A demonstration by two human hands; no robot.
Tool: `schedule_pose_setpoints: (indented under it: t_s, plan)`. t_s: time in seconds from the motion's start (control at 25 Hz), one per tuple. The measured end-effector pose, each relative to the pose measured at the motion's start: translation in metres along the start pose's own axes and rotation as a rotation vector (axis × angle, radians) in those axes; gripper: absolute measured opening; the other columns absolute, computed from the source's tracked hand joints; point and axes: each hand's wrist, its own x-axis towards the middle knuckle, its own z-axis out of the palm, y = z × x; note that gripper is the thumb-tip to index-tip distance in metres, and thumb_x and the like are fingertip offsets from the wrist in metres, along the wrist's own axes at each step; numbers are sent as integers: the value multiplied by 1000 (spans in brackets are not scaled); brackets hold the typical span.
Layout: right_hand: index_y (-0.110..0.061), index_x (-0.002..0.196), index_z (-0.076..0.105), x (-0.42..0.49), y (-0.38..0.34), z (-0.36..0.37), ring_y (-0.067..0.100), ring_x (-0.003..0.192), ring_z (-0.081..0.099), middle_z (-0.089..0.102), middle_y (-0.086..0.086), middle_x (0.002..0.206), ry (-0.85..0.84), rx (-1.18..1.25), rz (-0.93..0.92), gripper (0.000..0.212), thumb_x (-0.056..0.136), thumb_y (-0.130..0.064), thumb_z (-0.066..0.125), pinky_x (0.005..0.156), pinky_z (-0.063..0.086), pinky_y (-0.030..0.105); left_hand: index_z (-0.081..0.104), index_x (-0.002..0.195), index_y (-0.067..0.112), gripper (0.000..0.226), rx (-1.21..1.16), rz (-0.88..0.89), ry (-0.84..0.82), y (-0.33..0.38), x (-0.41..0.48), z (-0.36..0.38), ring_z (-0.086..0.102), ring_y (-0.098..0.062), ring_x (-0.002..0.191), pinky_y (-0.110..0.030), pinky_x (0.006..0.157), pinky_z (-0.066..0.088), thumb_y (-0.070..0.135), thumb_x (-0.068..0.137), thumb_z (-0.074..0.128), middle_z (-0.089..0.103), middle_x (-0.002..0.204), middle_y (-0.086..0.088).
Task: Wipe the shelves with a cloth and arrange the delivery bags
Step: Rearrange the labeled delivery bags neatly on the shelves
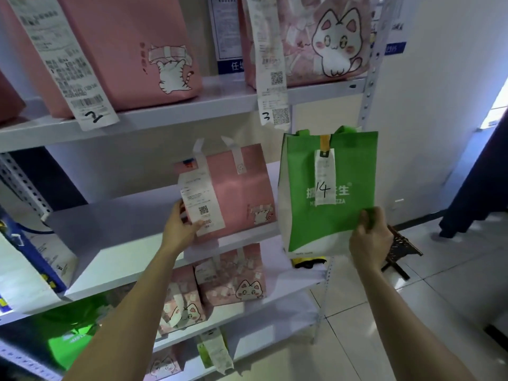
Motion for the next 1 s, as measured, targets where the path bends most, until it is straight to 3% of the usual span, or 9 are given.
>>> schedule_pose_setpoints:
  t_s: [0.12, 0.28, 0.4, 0.52, 0.6, 0.68, 0.8, 0.92, 1.0]
  plan:
    - [-35, 93, 54, -5, 4, -35, 16, 59, 54, 60, -2, 72, -13, 31, -22, 20, 110, -25, 52, 54, 44, 32, 32, 166, 16, 81, 3, -26, -86, 35, -6, 40, 53, -31, 150, -50, 115, 49, 3, 100, 76, 53, 164, -8]
    - [-38, 90, 52, -14, 1, -83, 17, 60, 55, 59, -4, 73, -92, 58, -77, 25, 111, -24, 54, 52, 45, 36, 42, 161, 13, 72, 2, -52, -98, 58, -54, 75, 63, -29, 137, -40, 107, 53, 16, 100, 80, 60, 154, -7]
    - [-36, 92, 55, -35, 2, -103, 17, 57, 55, 59, -5, 71, -148, 66, -125, 22, 110, -24, 54, 49, 44, 35, 58, 145, 18, 44, -23, -62, -88, 51, -111, 86, 73, -29, 121, -44, 95, 61, 35, 107, 71, 71, 138, -2]
    - [-27, 96, 60, -67, -3, -98, 20, 53, 53, 58, -4, 66, -240, 89, -147, 15, 110, -21, 54, 49, 44, 39, 63, 146, 21, 67, -288, -186, -299, 43, -175, 72, 75, -30, 121, -59, 98, 63, 65, 96, 67, 73, 140, -8]
    - [-27, 98, 60, -96, -18, -80, 7, 52, 48, 55, -5, 66, -312, 132, -185, 14, 109, -18, 55, 49, 39, 31, 61, 151, 26, 73, -490, -258, -458, 31, -207, 46, 72, -35, 129, -61, 97, 63, 59, 90, 82, 71, 145, -7]
    - [-25, 100, 61, -130, -42, -57, 4, 56, 47, 50, -10, 64, -386, 185, -246, 13, 108, -16, 56, 50, 32, 19, 55, 156, 31, 83, -512, -281, -518, 16, -227, 8, 69, -38, 133, -59, 95, 63, 35, 83, 95, 67, 150, -1]
    - [-23, 103, 60, -175, -83, -14, 2, 59, 45, 50, -14, 68, -529, 262, -293, 9, 110, -19, 55, 53, 30, 24, 57, 152, 31, 102, -468, -282, -400, -1, -237, -50, 74, -35, 125, -53, 90, 67, 26, 63, 106, 72, 144, 2]
    - [-33, 107, 56, -214, -130, 42, 3, 60, 51, 56, -13, 72, -679, 326, -317, 11, 112, -24, 50, 52, 32, 15, 64, 143, 33, 82, -423, -212, -186, -24, -221, -109, 77, -30, 121, -44, 91, 67, 22, 71, 100, 75, 139, 0]
    - [-30, 110, 55, -232, -161, 84, 3, 58, 53, 57, -10, 72, -753, 331, -302, 9, 112, -24, 49, 49, 35, 14, 70, 139, 35, 67, -423, -158, -97, -41, -198, -143, 78, -25, 119, -35, 90, 67, 22, 78, 94, 77, 136, 4]
